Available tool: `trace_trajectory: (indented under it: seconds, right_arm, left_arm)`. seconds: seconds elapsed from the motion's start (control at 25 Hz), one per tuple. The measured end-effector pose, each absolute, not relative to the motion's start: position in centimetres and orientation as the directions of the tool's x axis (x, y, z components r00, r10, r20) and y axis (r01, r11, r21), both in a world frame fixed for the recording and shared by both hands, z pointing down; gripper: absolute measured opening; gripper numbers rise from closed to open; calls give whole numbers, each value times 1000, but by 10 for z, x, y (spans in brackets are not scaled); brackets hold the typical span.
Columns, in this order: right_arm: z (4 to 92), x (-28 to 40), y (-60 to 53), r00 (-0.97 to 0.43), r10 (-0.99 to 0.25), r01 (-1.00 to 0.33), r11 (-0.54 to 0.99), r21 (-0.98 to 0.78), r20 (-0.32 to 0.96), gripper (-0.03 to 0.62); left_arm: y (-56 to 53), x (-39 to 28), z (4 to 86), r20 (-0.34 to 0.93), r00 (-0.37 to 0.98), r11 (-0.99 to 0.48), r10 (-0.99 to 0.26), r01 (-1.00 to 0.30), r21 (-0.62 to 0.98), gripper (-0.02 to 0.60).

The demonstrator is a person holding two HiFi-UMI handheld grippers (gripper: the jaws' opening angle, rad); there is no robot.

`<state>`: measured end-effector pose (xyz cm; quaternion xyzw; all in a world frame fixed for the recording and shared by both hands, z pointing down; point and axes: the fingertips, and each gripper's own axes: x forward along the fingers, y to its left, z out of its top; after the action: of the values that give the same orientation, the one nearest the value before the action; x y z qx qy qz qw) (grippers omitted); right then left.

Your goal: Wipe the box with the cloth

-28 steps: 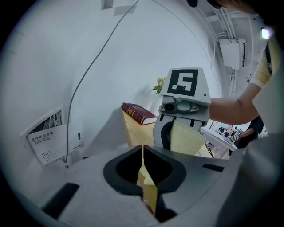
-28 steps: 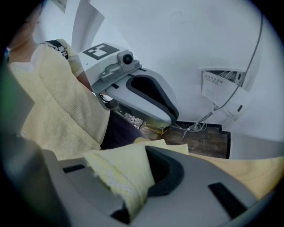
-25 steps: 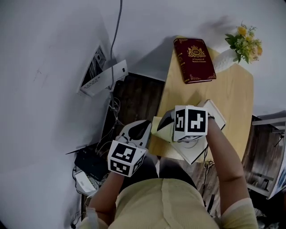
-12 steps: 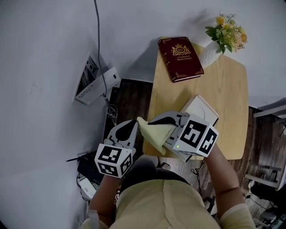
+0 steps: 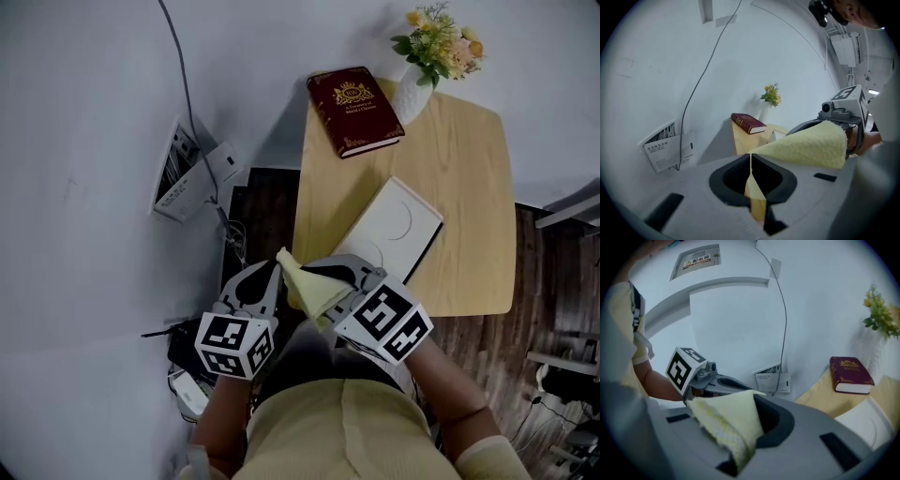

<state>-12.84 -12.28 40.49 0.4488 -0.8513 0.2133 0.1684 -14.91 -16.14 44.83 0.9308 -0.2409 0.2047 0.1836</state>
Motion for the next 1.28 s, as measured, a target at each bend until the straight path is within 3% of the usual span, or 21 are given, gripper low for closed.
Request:
trace_trajectory:
  seconds: [0.36, 1.28]
  right_arm:
    - [410, -126, -91, -425, -815, -895, 314, -318, 394, 31]
    - [450, -104, -51, -123, -940, -850, -66, -523, 318, 31]
  left_arm:
    - [-125, -150, 447, 476, 796, -822, -373, -522, 229, 26]
    - [-65, -134, 476, 526, 805, -862, -274, -448, 237, 26]
